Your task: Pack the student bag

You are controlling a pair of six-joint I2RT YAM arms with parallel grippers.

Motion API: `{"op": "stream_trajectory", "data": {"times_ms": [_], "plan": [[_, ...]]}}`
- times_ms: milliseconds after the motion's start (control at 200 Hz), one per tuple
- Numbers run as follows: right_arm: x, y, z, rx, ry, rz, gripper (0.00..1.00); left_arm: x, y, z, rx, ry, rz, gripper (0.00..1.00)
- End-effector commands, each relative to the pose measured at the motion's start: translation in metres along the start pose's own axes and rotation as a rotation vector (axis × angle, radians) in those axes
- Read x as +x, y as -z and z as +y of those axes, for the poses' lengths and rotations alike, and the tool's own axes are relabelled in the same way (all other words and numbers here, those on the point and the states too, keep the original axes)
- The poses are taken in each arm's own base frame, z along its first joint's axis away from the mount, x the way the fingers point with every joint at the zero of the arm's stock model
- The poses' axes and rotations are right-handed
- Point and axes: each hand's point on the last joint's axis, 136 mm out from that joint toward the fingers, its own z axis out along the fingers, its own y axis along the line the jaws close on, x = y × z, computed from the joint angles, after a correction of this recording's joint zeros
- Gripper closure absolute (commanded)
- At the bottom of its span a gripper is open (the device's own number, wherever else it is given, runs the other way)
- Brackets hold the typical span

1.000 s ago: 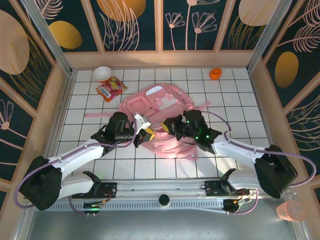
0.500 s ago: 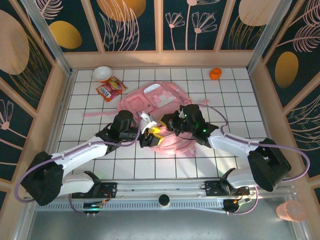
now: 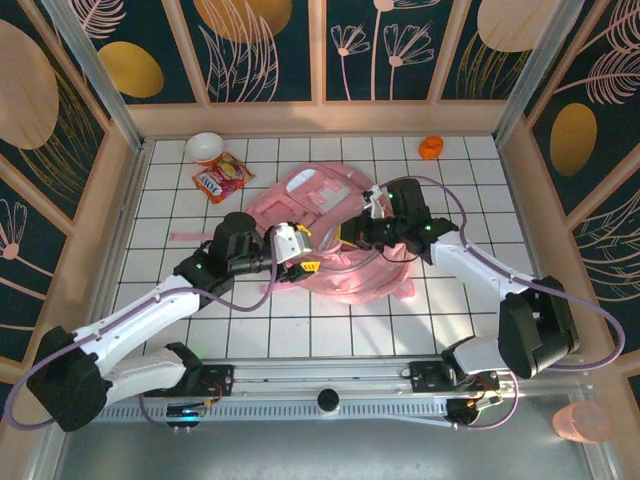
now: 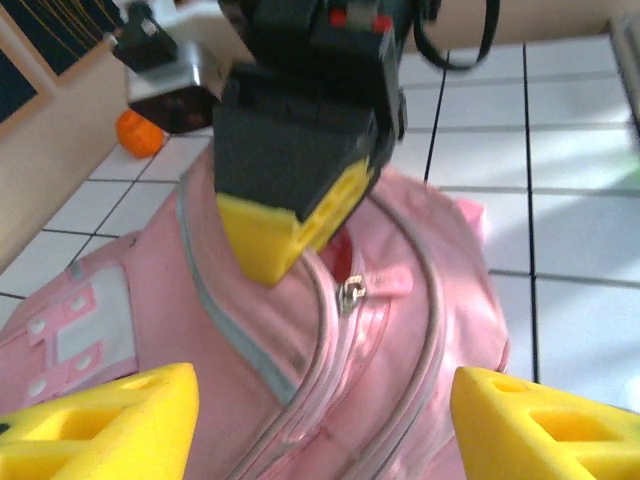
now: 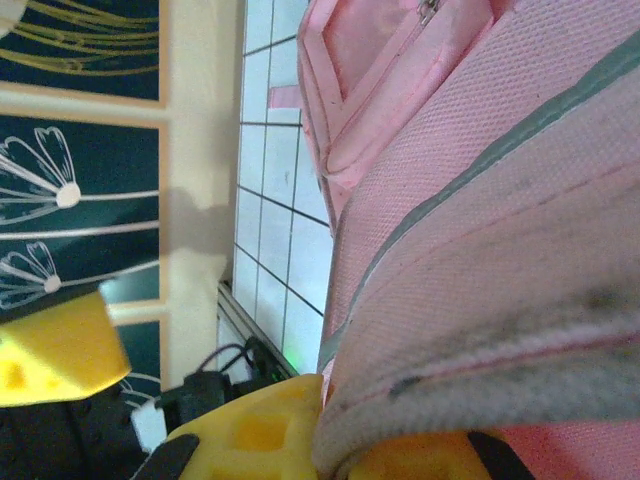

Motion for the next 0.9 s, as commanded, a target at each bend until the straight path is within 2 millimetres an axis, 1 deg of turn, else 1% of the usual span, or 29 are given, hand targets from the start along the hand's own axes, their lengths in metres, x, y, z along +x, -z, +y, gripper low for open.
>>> {"op": "stream_trajectory", "data": {"times_ms": [0,180,255,295,360,450,505,535,586,636,771,896], "plan": [[0.002,0.008,0.025,-0.093,0.147,0.065,1.0,0.009,-0.013,0.006,0.003,-0.097,0.044,0.35],[-0.004,0.008,0.031,-0.11,0.143,0.057,1.0,0.009,-0.035,0.004,0.06,-0.079,0.001,0.38],[-0.005,0.007,0.034,-0.128,0.138,0.058,1.0,0.011,-0.041,0.002,0.079,-0.073,-0.006,0.42],[-0.005,0.008,0.037,-0.137,0.139,0.055,1.0,0.011,-0.044,0.002,0.083,-0.068,-0.007,0.48],[-0.006,0.009,0.037,-0.142,0.139,0.048,1.0,0.013,-0.048,0.006,0.057,-0.051,-0.002,0.64],[-0.008,0.012,0.037,-0.127,0.142,0.034,1.0,0.011,-0.048,0.009,0.04,-0.045,-0.012,0.83],[-0.009,0.016,0.032,-0.085,0.145,0.016,0.9,0.011,-0.047,0.01,0.029,-0.033,-0.013,0.95],[-0.009,0.019,0.028,-0.052,0.149,0.003,0.83,0.011,-0.047,0.01,0.027,-0.025,-0.015,1.0],[-0.01,0.025,0.025,-0.006,0.163,-0.022,0.73,0.01,-0.046,0.009,0.029,-0.009,-0.019,1.0],[-0.009,0.032,0.019,0.052,0.174,-0.047,0.69,0.01,-0.045,0.009,0.028,0.013,-0.022,1.0],[-0.002,0.053,0.002,0.198,0.192,-0.111,0.64,0.009,-0.045,0.009,0.024,0.057,-0.029,1.0],[0.008,0.07,-0.001,0.316,0.246,-0.16,0.6,0.007,-0.044,0.011,0.015,0.072,-0.034,1.0]]}}
